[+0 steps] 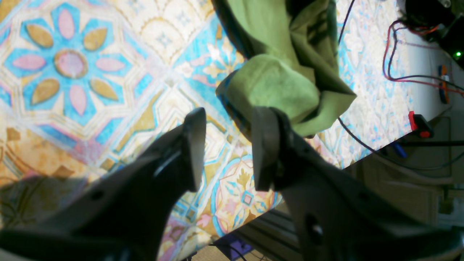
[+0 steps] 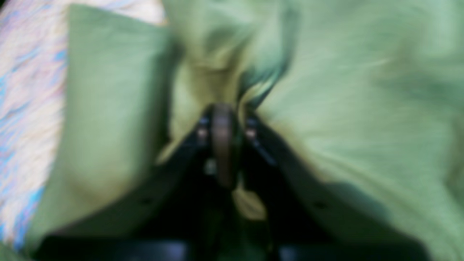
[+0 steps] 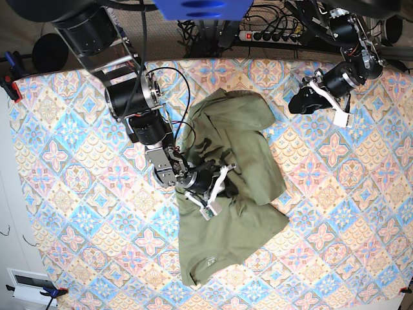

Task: Layout the t-shirt on the table in an organized manner, then fold the t-shirt properly
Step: 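Regrasp the shirt with the right gripper and drag it across the table, then release the left gripper and pull the shirt edge with the right gripper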

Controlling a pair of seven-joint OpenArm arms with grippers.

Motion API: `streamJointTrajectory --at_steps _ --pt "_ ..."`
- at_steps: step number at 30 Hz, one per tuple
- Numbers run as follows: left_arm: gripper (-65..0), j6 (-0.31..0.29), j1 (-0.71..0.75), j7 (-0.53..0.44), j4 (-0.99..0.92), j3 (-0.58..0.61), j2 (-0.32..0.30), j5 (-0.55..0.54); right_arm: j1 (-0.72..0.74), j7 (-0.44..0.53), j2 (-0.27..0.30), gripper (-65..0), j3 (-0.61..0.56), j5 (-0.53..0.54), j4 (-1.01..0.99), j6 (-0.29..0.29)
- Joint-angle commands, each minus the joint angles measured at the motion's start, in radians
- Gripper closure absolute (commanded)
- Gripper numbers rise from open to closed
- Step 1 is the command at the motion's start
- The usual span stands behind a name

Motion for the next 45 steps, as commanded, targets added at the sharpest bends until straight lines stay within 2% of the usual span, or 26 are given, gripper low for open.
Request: streamJointTrajectory --at_steps 1,6,9,13,18,21,24,30,36,40,45 --pt "-20.4 -0.004 -0.003 -0.014 0.019 -0.005 -0.009 -0.025 0.03 0.01 -0.01 -1.1 0.005 0.014 0.047 0.041" --pt "-20.4 -0.004 -0.003 -0.014 0.019 -0.005 -0.013 -0.025 0.022 -0.15 -0.01 -1.5 0.006 0.129 0.357 0.041" --pt "-20.4 -0.004 -0.003 -0.014 0.017 -0.005 -0.024 -0.025 -0.044 -0.257 -0.005 -1.5 0.006 0.228 0.541 0.041" --pt "-20.4 -0.004 -0.004 -0.014 0.014 -0.005 -0.027 -0.025 -0.062 -0.356 0.07 -1.5 0.039 0.311 0.715 0.041" --pt "-20.4 -0.004 -0.009 -0.014 0.013 -0.005 -0.029 -0.025 -0.09 -0.448 0.191 -1.5 0.204 0.344 0.831 0.041" --pt "-20.4 -0.004 -0.012 -0.014 0.013 -0.005 -0.029 -0.02 -0.141 -0.463 0.236 -1.5 0.306 0.345 0.84 0.041" --pt "-20.4 -0.004 -0.012 -0.014 0.013 -0.005 -0.029 -0.02 -0.176 -0.465 0.32 -1.5 0.385 0.345 0.846 0.041" --pt "-20.4 -0.004 -0.013 -0.014 0.014 -0.005 -0.029 -0.02 -0.271 -0.465 0.427 -1.5 0.539 0.34 0.837 0.041" --pt "-20.4 -0.004 -0.027 -0.014 0.017 -0.004 -0.029 -0.021 -0.397 -0.465 0.493 -1.5 0.686 0.337 0.837 0.041" --pt "-21.1 -0.004 -0.03 -0.007 0.023 -0.001 -0.029 -0.026 -0.492 -0.463 0.501 -1.4 0.792 0.328 0.846 0.041" --pt "-21.2 -0.004 -0.022 -0.004 0.123 0.007 -0.024 -0.097 -0.53 -0.454 0.498 -1.4 0.912 0.19 0.85 0.041"
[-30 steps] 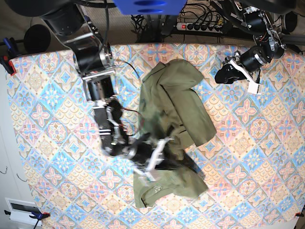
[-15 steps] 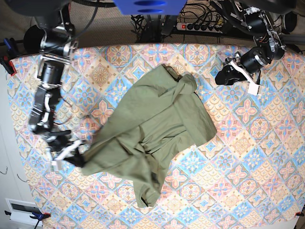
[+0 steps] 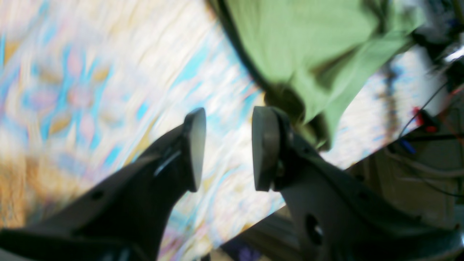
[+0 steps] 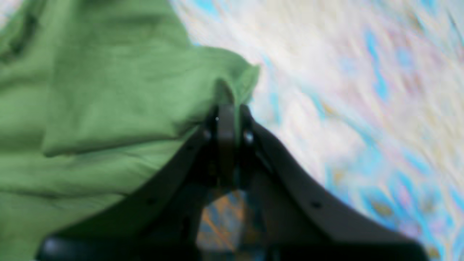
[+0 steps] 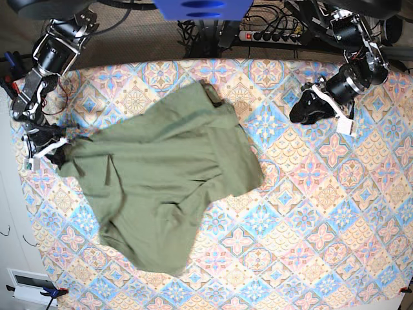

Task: Layout the t-shirt on the table in an organized manner, then fold the t-shirt properly
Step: 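Release the left gripper and pull the shirt edge with the right gripper, then reach the left gripper to the shirt's edge and grasp it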

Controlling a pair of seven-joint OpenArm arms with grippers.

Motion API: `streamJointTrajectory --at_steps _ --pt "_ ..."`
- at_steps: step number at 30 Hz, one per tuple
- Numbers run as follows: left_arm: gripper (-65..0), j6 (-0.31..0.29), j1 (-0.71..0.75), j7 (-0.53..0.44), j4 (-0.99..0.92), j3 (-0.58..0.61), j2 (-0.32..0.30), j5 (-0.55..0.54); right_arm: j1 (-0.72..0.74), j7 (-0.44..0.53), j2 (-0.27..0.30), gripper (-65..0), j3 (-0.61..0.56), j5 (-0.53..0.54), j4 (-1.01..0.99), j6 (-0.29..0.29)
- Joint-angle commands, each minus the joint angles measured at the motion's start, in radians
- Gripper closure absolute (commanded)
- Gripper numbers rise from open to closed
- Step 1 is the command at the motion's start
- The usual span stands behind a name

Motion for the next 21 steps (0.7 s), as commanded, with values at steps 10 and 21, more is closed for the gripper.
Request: streamJointTrajectory --at_steps 10,21 --pt "-21.3 0.006 -0.11 -0.021 0.156 0.305 -0.01 0.19 0.011 0.033 0.023 -1.4 0.004 -0.002 0.017 0.003" --pt "-21.4 0.006 -0.213 -0.107 0.161 0.814 -0.011 0.684 0.014 0.033 0.023 -1.4 -0.067 -0.002 0.011 0.003"
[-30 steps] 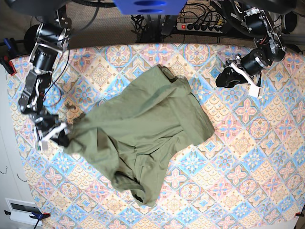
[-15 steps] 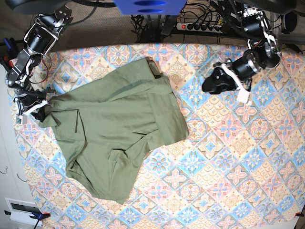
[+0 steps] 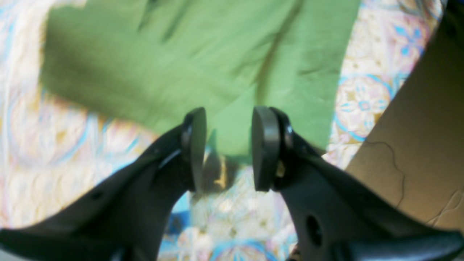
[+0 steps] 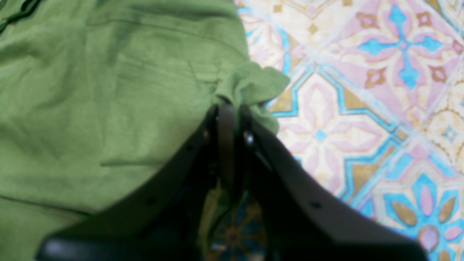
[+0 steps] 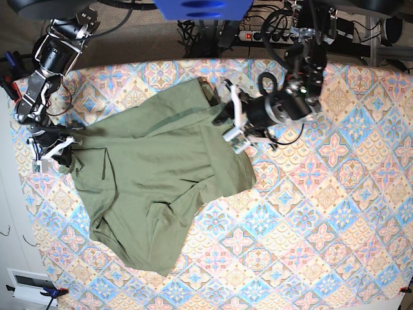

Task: Layout the t-shirt on the table in an organized manner, then fold the t-shirt properly
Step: 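Reach the left gripper to the shirt's edge and grasp it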

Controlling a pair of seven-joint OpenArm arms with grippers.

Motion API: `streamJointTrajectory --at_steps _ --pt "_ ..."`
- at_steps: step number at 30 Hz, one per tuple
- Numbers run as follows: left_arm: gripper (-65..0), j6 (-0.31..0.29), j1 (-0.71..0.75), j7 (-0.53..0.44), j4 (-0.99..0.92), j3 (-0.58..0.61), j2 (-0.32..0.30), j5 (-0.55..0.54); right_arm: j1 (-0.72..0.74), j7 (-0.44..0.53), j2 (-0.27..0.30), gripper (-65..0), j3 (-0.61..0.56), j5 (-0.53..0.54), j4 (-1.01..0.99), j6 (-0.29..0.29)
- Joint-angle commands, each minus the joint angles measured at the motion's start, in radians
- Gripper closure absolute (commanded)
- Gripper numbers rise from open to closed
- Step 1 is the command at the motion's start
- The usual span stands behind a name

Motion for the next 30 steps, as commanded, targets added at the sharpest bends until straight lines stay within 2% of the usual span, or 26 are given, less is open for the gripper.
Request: streamJointTrajectory --at_steps 1,4,8,12,16,20,22,24,26,28,29,30 --pt "-21.4 0.001 -0.007 -0.022 0.016 0.046 0.0 0.031 0.017 0.024 0.022 -1.4 0.004 0.013 0.013 0.003" --pt "-24.3 0.001 -0.007 -0.055 0.014 0.15 0.005 0.164 0.017 0.024 0.022 -1.4 0.004 0.013 0.013 0.003" --pt "-34.8 0.001 -0.007 -0.092 -0.006 0.225 0.006 0.312 0.017 0.024 0.022 -1.4 0.006 0.013 0.013 0.003" --pt "-45.2 0.001 -0.008 -0.105 -0.039 0.239 0.006 0.355 0.017 0.024 0.022 -1.4 0.006 0.013 0.013 0.003" --pt "-45.4 0.001 -0.019 -0.158 -0.088 0.24 0.006 0.37 0.017 0.024 0.022 -1.4 0.006 0.015 0.013 0.003" --pt "-40.5 0.001 -0.022 -0.194 -0.124 0.24 0.008 0.413 0.017 0.024 0.022 -1.4 0.006 0.016 0.013 0.003" --pt "-35.5 0.001 -0.022 -0.215 -0.125 0.24 0.008 0.425 0.017 0.024 0.022 -1.4 0.006 0.016 0.013 0.003" --pt "-28.0 0.001 -0.022 -0.229 -0.127 0.24 0.008 0.444 0.017 0.024 0.022 -1.4 0.006 0.018 0.013 0.003" --pt "-17.7 0.001 -0.022 -0.229 -0.131 0.24 0.008 0.47 0.017 0.024 0.022 -1.4 0.006 0.018 0.013 0.003" --pt "-3.3 0.003 -0.024 -0.229 -0.141 0.239 0.008 0.501 0.017 0.024 0.022 -1.4 0.006 0.018 0.015 0.003" --pt "0.0 0.003 -0.025 -0.229 -0.15 0.237 0.008 0.528 0.017 0.024 0.022 -1.4 0.006 0.018 0.016 0.003" --pt "0.0 0.003 -0.03 -0.229 -0.157 0.236 0.008 0.551 0.017 0.024 0.022 -1.4 0.006 0.018 0.018 0.003"
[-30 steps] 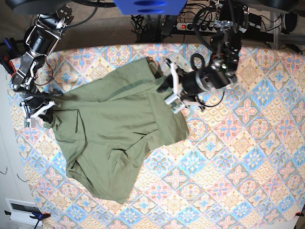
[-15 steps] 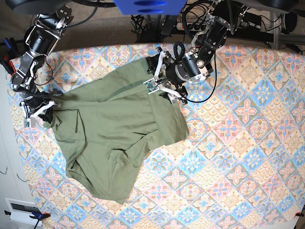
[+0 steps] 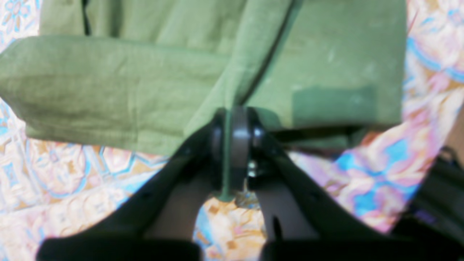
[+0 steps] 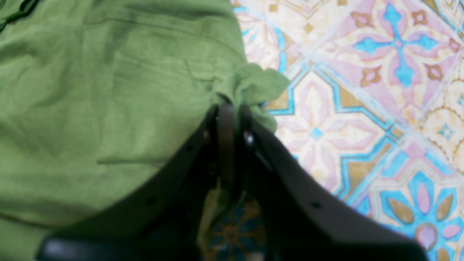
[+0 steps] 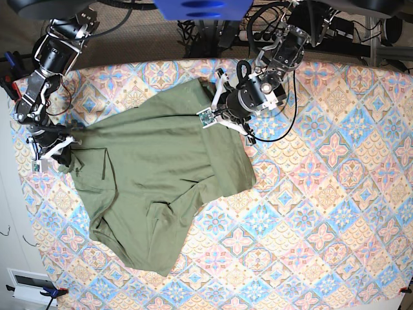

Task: Layout the t-shirt on the table in an organized manner, then fold the t-shirt properly
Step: 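Reach the left gripper to the shirt's edge and grasp it, then pull the shirt with the left gripper away from the right gripper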

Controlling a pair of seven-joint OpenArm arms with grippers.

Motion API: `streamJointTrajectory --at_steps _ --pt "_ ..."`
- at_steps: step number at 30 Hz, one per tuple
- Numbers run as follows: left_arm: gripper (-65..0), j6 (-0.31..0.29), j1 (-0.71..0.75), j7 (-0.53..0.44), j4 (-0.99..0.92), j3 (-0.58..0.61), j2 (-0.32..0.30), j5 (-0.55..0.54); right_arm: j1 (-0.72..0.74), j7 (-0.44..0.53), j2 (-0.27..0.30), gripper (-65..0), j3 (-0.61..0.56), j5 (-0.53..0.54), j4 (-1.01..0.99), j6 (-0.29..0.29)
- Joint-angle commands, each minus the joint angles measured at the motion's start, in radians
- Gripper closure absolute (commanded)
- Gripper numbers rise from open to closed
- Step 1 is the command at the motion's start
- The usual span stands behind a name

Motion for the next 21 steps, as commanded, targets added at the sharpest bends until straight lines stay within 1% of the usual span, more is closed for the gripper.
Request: streamJointTrajectory --at_steps 1,5,10,12,13,15,19,21 --pt "0.0 0.007 -0.019 -0.013 0.006 -0.005 0.001 0.021 0.017 0.024 0.021 -1.4 0.006 0.017 0.02 0.003" --pt "0.0 0.007 -0.027 -0.014 0.025 -0.019 -0.01 0.043 0.017 0.024 0.021 -1.4 0.054 0.019 0.025 0.003" --pt "0.0 0.007 -0.027 -0.016 0.135 -0.169 -0.01 0.032 0.013 0.017 0.021 -1.4 0.077 0.026 0.037 0.003" --pt "0.0 0.001 -0.03 -0.039 0.163 -0.245 -0.01 0.032 0.011 0.012 0.021 -1.4 0.077 0.077 0.059 0.003" --pt "0.0 0.001 -0.036 -0.059 0.178 -0.268 -0.01 0.031 0.011 -0.003 0.021 -1.4 0.077 0.106 0.077 0.003" --pt "0.0 -0.001 -0.039 -0.068 0.204 -0.288 -0.017 0.008 0.011 -0.053 0.021 -1.4 0.077 0.158 0.114 0.003" --pt "0.0 -0.001 -0.041 -0.071 0.241 -0.309 -0.114 -0.075 0.01 -0.12 0.021 -1.4 0.08 0.207 0.152 0.003" --pt "0.0 -0.001 -0.041 -0.074 0.242 -0.355 -0.165 -0.117 -0.007 -0.129 0.021 -1.4 0.123 0.212 0.157 0.003"
